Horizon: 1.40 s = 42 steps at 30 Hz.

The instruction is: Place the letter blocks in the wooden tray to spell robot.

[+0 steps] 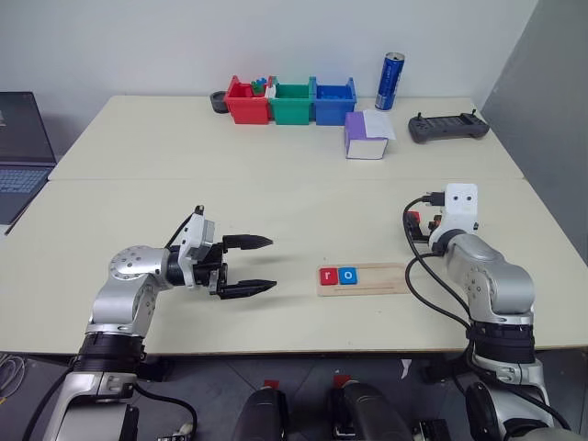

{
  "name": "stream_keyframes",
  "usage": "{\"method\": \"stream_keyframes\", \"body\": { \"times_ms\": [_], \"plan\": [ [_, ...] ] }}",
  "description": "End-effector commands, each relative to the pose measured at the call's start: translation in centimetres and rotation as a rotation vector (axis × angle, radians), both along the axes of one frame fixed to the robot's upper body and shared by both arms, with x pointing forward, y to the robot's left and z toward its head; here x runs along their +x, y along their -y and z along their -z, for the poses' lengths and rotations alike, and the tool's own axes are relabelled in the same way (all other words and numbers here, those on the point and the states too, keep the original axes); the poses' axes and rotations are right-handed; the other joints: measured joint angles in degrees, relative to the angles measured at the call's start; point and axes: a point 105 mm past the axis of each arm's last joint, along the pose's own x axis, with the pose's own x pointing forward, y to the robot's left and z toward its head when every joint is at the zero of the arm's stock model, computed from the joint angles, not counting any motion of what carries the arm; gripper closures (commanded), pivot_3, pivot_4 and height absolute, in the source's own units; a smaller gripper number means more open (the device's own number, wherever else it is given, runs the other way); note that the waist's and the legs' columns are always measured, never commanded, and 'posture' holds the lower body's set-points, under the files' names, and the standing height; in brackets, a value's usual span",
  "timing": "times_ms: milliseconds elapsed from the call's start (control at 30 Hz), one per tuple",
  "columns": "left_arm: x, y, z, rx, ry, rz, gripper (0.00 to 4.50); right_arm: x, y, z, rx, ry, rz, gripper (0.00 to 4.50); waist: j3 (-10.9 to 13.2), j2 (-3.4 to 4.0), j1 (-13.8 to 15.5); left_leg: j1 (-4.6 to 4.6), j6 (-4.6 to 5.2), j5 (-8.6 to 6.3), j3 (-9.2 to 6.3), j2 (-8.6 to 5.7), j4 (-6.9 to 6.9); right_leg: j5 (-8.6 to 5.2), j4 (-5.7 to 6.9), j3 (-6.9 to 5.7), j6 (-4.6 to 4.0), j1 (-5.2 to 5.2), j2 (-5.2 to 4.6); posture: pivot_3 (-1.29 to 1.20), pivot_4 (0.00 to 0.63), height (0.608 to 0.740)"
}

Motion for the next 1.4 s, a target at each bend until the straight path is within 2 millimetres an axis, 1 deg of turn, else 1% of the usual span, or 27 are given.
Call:
{"method": "stream_keyframes", "body": {
  "times_ms": [33,300,400,500,633,733,833,867,933,1000,1100,1300,1400],
  "plan": [
    [-0.5,0.3,-0.6,0.013,0.034,0.040,0.02,1.3,-0.5,-1.1,-0.012,0.050,0.006,0.00,0.0,0.00,-0.1,0.00,0.00,0.00,-0.01,0.00,0.00,0.00,0.00,0.00,0.00,0.00,0.00,0.00,0.150,0.740],
    [-0.6,0.6,-0.6,0.023,0.046,0.054,0.02,3.2,-0.8,-0.3,-0.013,0.035,0.011,0.00,0.0,0.00,-0.7,-0.03,0.00,0.00,0.00,-0.02,0.00,0.00,-0.02,0.01,0.00,0.00,-0.01,0.00,0.150,0.740],
    [-0.7,0.6,-0.5,0.026,0.048,0.049,0.02,3.6,-1.2,0.5,-0.013,-0.001,-0.003,0.00,0.0,0.00,-0.7,-0.02,0.00,0.00,0.00,-0.02,-0.01,0.00,-0.02,0.01,0.00,0.00,-0.01,0.00,0.150,0.740],
    [-0.7,0.5,-0.5,0.027,0.051,0.040,0.02,3.7,-1.3,1.5,-0.005,-0.044,0.002,0.00,0.0,0.00,-0.8,-0.02,0.00,0.00,0.00,-0.01,-0.01,0.00,-0.01,0.01,0.00,0.00,-0.01,0.00,0.150,0.740],
    [-0.8,0.3,-0.6,0.025,0.052,0.028,0.02,3.4,-0.9,3.0,0.017,-0.104,0.038,0.00,0.0,0.00,-0.8,-0.02,0.00,0.00,0.00,0.00,-0.01,0.00,-0.01,0.01,0.00,0.00,-0.01,0.00,0.150,0.740],
    [-0.9,0.1,-0.6,0.026,0.051,0.020,0.00,3.2,-0.6,3.7,0.036,-0.126,0.050,0.60,0.0,-0.03,-0.8,0.01,0.00,0.00,0.00,0.00,-0.01,0.00,0.00,0.01,0.00,0.02,-0.01,0.00,0.150,0.740],
    [-0.8,0.0,-0.6,0.028,0.051,0.016,0.00,3.1,-0.7,3.5,0.035,-0.121,0.054,1.55,-0.1,-0.06,-0.8,0.01,0.00,0.00,0.00,-0.01,-0.01,0.00,0.00,0.02,0.00,0.03,-0.01,0.00,0.150,0.740],
    [-0.7,0.0,-0.6,0.029,0.051,0.015,0.00,3.1,-0.8,3.3,0.038,-0.118,0.053,1.95,-0.1,-0.06,-0.8,0.01,0.00,0.00,0.00,-0.01,-0.01,0.00,0.00,0.01,0.00,0.03,-0.01,0.00,0.150,0.740],
    [-0.6,0.0,-0.7,0.030,0.051,0.015,0.00,2.8,-0.9,2.9,0.038,-0.106,0.047,2.56,-0.1,-0.06,-0.8,0.01,0.00,0.00,0.00,-0.01,-0.01,0.00,0.00,0.02,0.00,0.02,-0.01,0.00,0.150,0.740],
    [-0.5,0.0,-0.7,0.032,0.051,0.017,0.00,2.3,-0.7,2.4,0.022,-0.090,0.040,3.05,-0.1,-0.06,-0.8,0.00,0.00,0.00,-0.01,0.00,-0.02,0.00,-0.01,0.01,0.00,0.02,-0.01,0.00,0.150,0.740],
    [-0.4,0.1,-0.7,0.036,0.047,0.025,0.00,1.1,-0.1,1.5,-0.024,-0.060,0.043,3.03,-0.1,-0.06,-0.7,-0.03,0.00,0.00,-0.01,-0.01,-0.05,0.00,-0.03,0.01,0.00,0.00,-0.01,0.00,0.150,0.740],
    [0.0,-0.1,-0.5,0.043,0.039,0.043,0.00,-3.3,0.7,0.9,-0.046,-0.069,0.044,3.03,-0.1,-0.06,-0.6,-0.07,0.01,-0.01,-0.02,-0.01,-0.06,0.00,-0.07,0.00,0.00,-0.05,-0.02,0.00,0.150,0.740],
    [0.2,0.2,-0.6,0.038,0.038,0.062,0.00,-5.7,1.1,1.2,-0.031,-0.084,0.036,3.03,-0.1,-0.06,-0.6,-0.06,0.01,-0.01,-0.03,0.00,-0.06,0.00,-0.06,-0.01,0.01,-0.05,-0.01,0.00,0.150,0.740]
  ]
}}
